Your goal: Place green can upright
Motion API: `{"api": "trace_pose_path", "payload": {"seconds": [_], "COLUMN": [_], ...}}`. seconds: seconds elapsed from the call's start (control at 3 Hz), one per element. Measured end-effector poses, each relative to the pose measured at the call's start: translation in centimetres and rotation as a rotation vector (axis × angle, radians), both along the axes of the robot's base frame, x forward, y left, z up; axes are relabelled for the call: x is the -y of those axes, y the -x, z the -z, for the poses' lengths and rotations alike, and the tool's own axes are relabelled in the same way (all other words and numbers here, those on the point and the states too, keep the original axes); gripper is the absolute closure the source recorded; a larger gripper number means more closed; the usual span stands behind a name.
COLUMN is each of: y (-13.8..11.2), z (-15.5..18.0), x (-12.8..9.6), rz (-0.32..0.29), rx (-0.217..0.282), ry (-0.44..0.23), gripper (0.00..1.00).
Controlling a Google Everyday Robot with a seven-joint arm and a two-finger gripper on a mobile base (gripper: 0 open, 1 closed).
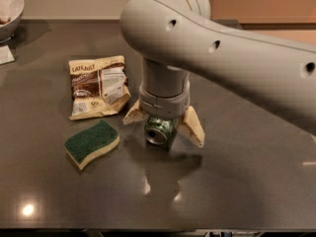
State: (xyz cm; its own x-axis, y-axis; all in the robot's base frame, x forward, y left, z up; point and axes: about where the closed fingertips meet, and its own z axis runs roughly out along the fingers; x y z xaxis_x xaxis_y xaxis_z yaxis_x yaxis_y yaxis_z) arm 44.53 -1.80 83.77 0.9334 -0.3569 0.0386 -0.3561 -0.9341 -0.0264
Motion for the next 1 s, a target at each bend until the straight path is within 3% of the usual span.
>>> {"api": "trace_pose_path", "payload": {"seconds": [0.33,1.0], "y": [-1.1,-2.7], "z": [0.2,0.2], "x": [0.9,0.8], "rz": [-0.003,0.021], "rx": [0.014,0.009], "ry": [0.038,0.043], "gripper": [0.0,0.41]}}
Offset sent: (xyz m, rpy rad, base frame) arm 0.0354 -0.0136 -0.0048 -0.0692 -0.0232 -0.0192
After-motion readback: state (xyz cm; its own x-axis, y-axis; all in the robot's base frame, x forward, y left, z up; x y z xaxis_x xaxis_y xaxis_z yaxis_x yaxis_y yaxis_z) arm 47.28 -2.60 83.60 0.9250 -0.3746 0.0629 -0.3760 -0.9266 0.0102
